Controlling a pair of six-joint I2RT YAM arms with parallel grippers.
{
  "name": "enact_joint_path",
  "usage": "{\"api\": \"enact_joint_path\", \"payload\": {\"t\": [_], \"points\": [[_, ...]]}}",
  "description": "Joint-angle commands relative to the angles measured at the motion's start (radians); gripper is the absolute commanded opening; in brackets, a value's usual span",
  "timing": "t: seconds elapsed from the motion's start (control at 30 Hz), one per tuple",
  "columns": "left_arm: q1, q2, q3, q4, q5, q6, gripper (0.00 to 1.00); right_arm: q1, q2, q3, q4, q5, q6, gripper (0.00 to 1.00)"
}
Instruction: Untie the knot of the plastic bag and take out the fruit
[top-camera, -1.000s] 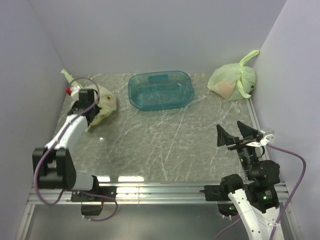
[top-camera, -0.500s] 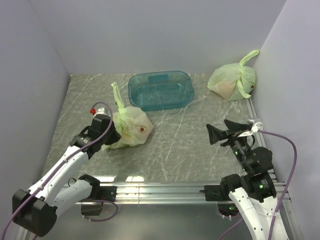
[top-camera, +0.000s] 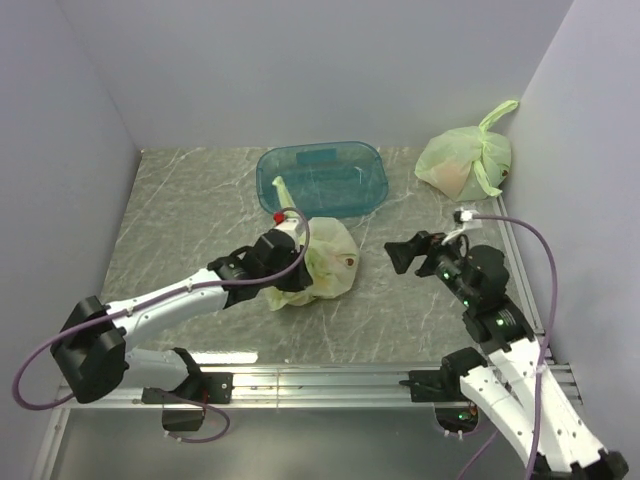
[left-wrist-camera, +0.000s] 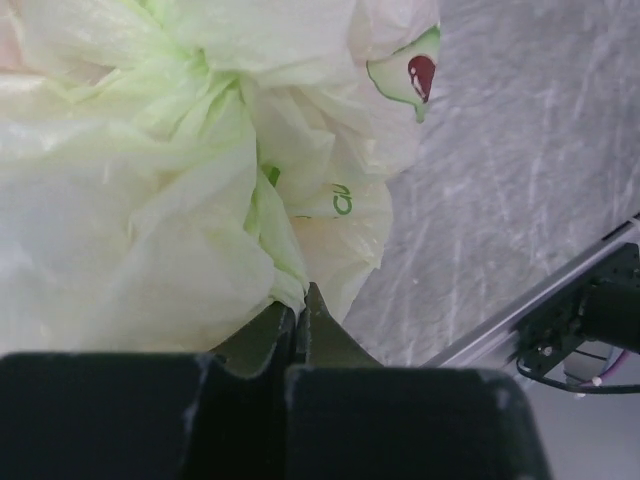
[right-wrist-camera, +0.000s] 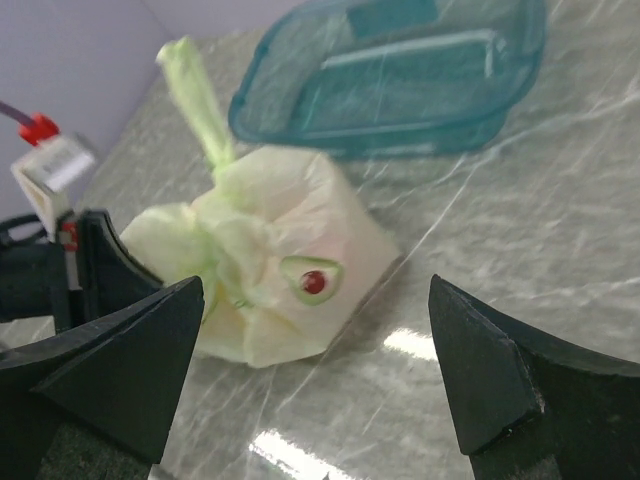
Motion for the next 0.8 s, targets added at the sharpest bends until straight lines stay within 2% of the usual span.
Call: {"api": "enact_joint_path", "payload": {"t": [0.0,0.13,0.17,0.23,0.27,0.33,0.37,0.43,0.53,0.67,0.77], "points": [[-0.044,-0.043,0.003,0.075,-0.059,0.027,0.01,0.107,0.087,0.041,0.073,0.042,0.031,1.00],[-0.054,-0.158,-0.106,0.082,-0.088,-0.054,0.03,0.227,0.257,0.086,0.098,0.118,-0.006,1.00],[-0.056,-0.211,-0.124,0.076,-0.099,-0.083,0.13,0.242,0.286,0.097,0.101,0.131,-0.017,1.00],[-0.056,-0.265,-0.161,0.043,-0.124,-0.107,0.26,0.290,0.363,0.127,0.124,0.146,-0.049,0.98],[-0.056,-0.313,-0.166,0.033,-0.130,-0.122,0.41,0.305,0.384,0.136,0.131,0.149,-0.058,0.96],[-0.056,-0.351,-0.162,0.004,-0.145,-0.131,0.57,0.342,0.440,0.159,0.162,0.152,-0.087,0.90],[-0.057,-0.373,-0.152,-0.005,-0.150,-0.134,0.68,0.354,0.457,0.172,0.167,0.154,-0.095,0.87],[-0.054,-0.375,-0.105,-0.034,-0.171,-0.127,0.71,0.376,0.495,0.190,0.174,0.149,-0.121,0.78],[-0.054,-0.311,-0.025,-0.074,-0.206,-0.087,0.67,0.425,0.530,0.216,0.185,0.140,-0.156,0.72],[-0.050,-0.202,0.065,-0.099,-0.263,-0.042,0.60,0.448,0.578,0.212,0.208,0.122,-0.173,0.68],[-0.035,-0.125,0.108,-0.115,-0.291,-0.028,0.59,0.451,0.621,0.195,0.292,0.108,-0.169,0.67]]}}
